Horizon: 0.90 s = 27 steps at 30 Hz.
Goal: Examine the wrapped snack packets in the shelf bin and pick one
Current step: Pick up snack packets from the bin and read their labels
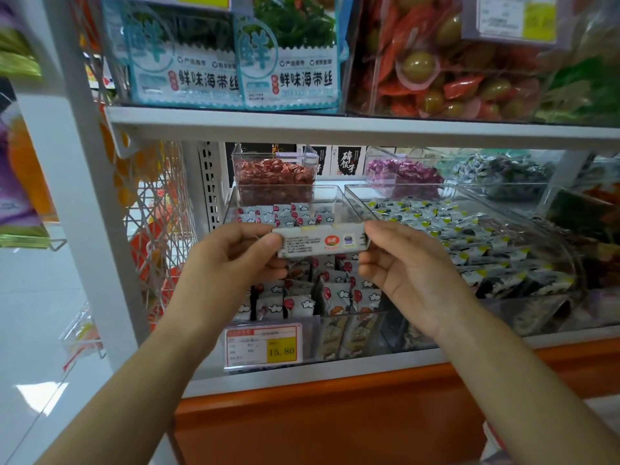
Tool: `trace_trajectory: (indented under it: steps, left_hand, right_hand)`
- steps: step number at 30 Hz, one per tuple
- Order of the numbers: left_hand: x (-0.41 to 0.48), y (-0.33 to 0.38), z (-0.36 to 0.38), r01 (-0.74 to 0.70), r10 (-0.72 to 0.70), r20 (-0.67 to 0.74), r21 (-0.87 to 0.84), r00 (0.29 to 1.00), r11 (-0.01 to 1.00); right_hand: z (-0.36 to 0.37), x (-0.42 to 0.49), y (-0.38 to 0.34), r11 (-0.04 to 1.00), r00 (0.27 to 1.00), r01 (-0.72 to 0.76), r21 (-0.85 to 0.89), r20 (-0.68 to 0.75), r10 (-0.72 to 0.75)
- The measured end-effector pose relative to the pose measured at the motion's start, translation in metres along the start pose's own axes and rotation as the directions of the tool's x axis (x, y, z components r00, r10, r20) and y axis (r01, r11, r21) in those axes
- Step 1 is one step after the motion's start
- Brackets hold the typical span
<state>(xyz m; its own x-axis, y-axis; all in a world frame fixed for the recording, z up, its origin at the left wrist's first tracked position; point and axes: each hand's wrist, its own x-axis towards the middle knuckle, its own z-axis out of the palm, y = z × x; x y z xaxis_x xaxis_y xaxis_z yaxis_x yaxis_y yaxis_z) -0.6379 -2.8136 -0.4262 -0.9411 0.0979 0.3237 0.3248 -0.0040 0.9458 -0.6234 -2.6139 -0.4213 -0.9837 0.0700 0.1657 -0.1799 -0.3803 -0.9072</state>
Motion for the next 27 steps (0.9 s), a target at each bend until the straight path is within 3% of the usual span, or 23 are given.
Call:
trace_trajectory:
  steps: [7, 12, 17, 24, 27]
  left_hand:
    - [0.0004, -0.0006, -0.0019, 0.023, -0.024, -0.026, -0.064, 0.999, 0.998]
    - [-0.001, 0.0013, -0.0024, -0.009, 0.012, 0.035, -0.084, 0.999, 0.996]
    - [-0.0005, 0.0003, 0.0014, -0.008, 0.008, 0.001, -0.15, 1.0, 0.989]
    - [0.0007, 0.0037, -0.003, 0.183, -0.171, 0.064, -0.378, 0.983, 0.908]
    - [0.0009, 0.0026, -0.0047, 0.16, -0.15, 0.055, -0.293, 0.987, 0.943]
  right_hand:
    - [0.0018, -0.0024, 0.0082, 0.921, 0.975, 0.19, -0.34, -0.047, -0.219]
    - [-0.0007, -0.0008, 0.0077, 0.948, 0.971, 0.169, -0.27, -0.117, -0.207]
    - [-0.0014, -0.0006, 0.0081, 0.968, 0.974, 0.162, -0.191, -0.125, -0.188]
    - [-0.0017, -0.0012, 0.008, 0.917, 0.96, 0.239, -0.32, -0.066, -0.273]
    - [-0.0018, -0.0007, 0.009, 0.903, 0.966, 0.232, -0.361, -0.019, -0.256]
